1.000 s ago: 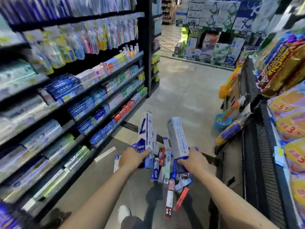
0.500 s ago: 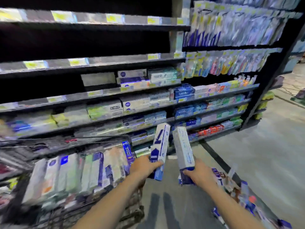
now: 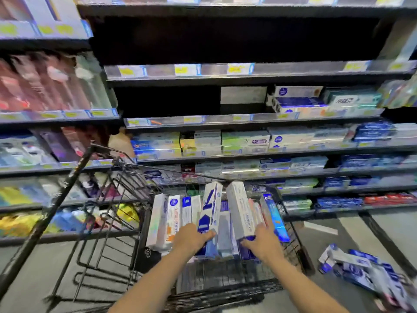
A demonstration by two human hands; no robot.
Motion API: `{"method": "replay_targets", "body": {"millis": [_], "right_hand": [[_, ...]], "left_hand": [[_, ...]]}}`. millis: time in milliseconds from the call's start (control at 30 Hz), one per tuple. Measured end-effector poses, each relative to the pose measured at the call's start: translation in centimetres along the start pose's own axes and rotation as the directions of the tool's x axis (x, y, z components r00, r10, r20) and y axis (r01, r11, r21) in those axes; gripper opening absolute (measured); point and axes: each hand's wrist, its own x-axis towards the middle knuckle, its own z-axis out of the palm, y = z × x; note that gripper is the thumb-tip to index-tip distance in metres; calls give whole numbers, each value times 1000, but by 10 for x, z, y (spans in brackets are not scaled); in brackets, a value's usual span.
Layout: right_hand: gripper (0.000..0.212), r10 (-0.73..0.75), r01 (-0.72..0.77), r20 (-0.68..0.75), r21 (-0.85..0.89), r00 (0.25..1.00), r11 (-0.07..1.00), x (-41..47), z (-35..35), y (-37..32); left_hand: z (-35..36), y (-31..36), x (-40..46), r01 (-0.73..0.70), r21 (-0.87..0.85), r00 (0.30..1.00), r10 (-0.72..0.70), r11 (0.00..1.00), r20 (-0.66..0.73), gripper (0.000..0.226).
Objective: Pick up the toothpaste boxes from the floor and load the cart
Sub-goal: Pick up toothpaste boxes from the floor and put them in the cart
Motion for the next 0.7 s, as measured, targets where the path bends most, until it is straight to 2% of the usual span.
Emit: {"method": "replay_targets", "body": {"millis": [67,200,400,600,700], "right_hand": [[60,28,-25,33,-77,999,997,11,16,-13],[55,71,-60,81,-126,994,990,37,42,-25],[47,151,-134,152,-113,977,984,85,64,-26],[35,216,-194,205,-124,955,973,142,76,-28],[34,236,-208,228,-139,945,968,165,86,-25]], "left_hand": [[-2,-15,18,23,-24,999,-23,999,27,55],[8,-34,55,67,-56,993,-61,996,104,54],[35,-32,107,157,-132,975,-132,979,180,47],[53,-18,157,232,-145,955,-197,962,222,54],[67,-14,179,313,-168,930,-267,935,251,51]]}}
